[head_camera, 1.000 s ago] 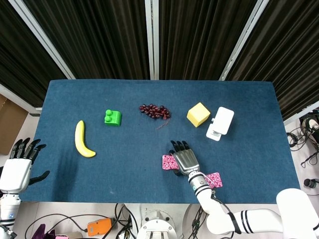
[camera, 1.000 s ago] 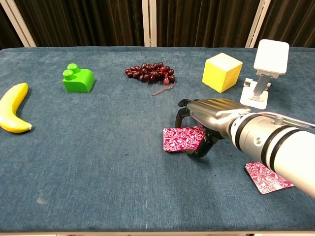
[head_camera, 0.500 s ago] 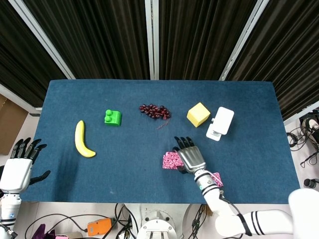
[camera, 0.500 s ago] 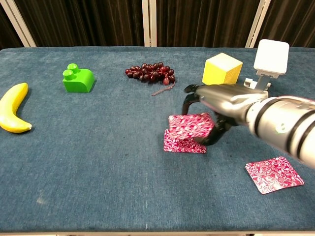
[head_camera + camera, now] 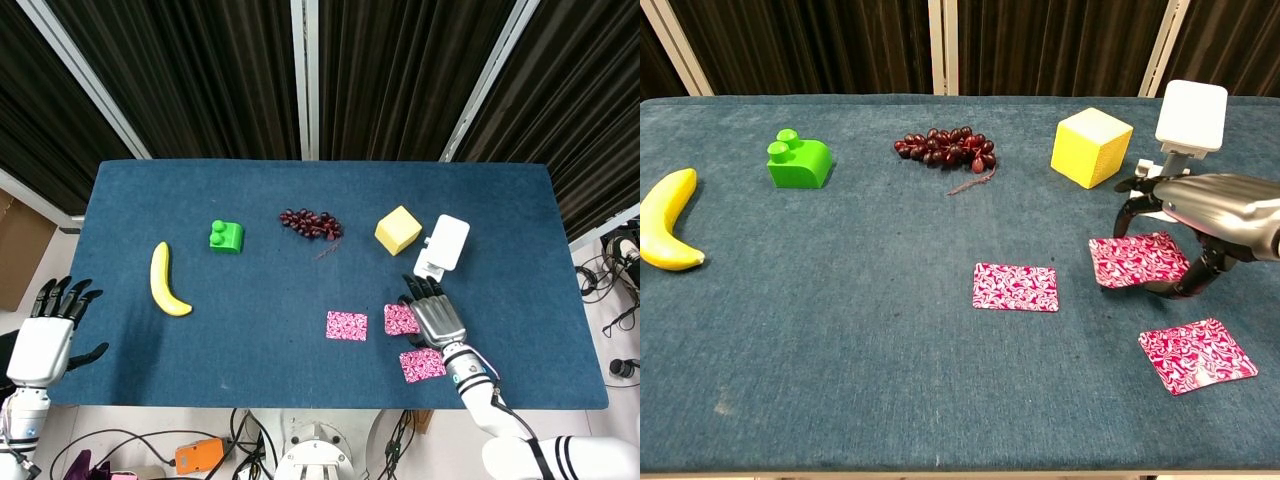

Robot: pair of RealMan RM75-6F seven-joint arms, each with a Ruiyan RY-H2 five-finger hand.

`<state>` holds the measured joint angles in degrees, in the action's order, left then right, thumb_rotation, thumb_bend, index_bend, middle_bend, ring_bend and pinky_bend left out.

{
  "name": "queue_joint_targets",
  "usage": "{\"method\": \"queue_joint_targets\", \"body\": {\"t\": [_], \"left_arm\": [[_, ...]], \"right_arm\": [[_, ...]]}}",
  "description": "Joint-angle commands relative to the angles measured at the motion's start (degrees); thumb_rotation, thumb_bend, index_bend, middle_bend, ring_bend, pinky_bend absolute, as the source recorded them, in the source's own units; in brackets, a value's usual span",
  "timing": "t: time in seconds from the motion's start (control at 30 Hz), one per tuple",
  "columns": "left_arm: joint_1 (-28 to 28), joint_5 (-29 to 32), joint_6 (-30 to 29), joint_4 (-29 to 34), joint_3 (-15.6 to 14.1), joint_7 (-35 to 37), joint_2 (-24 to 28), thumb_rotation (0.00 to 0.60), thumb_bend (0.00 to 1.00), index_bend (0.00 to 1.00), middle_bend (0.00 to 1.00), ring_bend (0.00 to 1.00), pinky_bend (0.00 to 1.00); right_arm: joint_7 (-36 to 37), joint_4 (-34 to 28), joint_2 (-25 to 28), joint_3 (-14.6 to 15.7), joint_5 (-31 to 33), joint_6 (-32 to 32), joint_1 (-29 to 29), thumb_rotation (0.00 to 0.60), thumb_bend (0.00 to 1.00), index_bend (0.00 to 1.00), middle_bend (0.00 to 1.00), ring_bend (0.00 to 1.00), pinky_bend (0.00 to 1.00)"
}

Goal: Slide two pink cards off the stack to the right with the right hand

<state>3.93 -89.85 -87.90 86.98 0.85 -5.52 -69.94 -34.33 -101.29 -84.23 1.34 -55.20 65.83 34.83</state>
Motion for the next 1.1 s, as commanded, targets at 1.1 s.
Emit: {"method": "queue_joint_targets", "body": {"t": [1.1], "left_arm": [[-0.4,1.6,-0.34,0.25,0.68,1.0,0.99,0.6,0.07,0.21,0.12,0.02,0.0]], "right_arm": [[21.44,-4.93,20.17,6.11,-36.39,23.92,-16.91,0.6,0.48,0.05,0.06,0.0,0.0]]}}
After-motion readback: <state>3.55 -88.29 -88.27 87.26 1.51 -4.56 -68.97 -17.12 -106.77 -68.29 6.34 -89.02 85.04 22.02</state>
